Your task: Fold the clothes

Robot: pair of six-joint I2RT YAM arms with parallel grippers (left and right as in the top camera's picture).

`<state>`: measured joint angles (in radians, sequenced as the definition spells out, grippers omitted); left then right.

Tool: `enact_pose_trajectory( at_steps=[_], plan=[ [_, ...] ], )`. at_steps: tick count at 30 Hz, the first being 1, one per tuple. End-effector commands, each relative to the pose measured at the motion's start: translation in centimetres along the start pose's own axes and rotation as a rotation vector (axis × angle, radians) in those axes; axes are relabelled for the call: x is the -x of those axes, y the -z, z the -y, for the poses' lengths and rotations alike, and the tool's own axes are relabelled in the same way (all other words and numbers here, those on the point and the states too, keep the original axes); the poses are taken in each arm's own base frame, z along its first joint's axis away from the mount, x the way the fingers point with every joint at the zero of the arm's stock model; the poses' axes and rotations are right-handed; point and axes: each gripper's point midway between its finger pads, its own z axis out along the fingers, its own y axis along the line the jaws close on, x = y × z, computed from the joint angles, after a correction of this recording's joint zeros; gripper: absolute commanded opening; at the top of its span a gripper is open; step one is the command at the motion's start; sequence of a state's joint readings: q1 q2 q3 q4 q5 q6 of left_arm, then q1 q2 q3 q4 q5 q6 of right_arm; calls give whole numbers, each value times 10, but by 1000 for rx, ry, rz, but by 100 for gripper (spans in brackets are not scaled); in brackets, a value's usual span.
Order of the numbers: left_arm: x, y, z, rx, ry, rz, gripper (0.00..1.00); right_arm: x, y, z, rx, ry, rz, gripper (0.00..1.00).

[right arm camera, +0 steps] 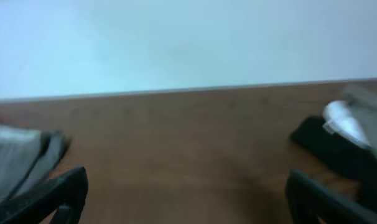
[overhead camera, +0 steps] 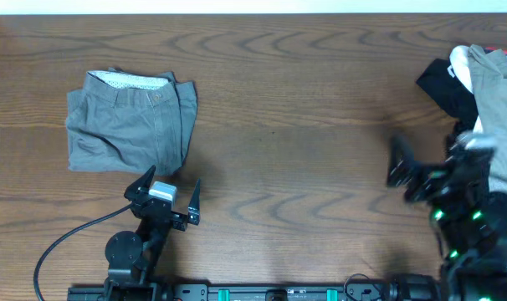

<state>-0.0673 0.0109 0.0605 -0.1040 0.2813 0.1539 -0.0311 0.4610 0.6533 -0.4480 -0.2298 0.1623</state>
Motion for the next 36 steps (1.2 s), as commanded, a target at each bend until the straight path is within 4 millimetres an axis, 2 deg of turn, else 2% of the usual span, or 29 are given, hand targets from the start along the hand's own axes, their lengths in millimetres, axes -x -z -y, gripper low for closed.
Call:
enact_pose_trajectory(
  at_steps=[1, 4, 8, 17, 22, 28, 36],
  plan=[
    [-13, -2, 1, -2, 19, -29, 98, -34, 0, -16, 104, 57, -20, 99],
    [-13, -2, 1, -2, 19, -29, 98, -56, 1, -19, 133, 84, -6, 99],
    [-13, -2, 1, -2, 19, -29, 98, -70, 3, -24, 169, 164, 48, 99],
    [-13, -2, 1, -2, 19, -29, 98, -106, -5, -12, 141, 172, 70, 99],
    [-13, -2, 1, -2, 19, -29, 98, -126, -16, -6, 139, 167, 50, 99],
    [-13, -2, 1, -2, 19, -29, 98, -120, -21, -5, 135, 180, 120, 99],
    [-13, -2, 1, -2, 19, -29, 98, -120, -21, -5, 135, 180, 119, 99]
  ],
)
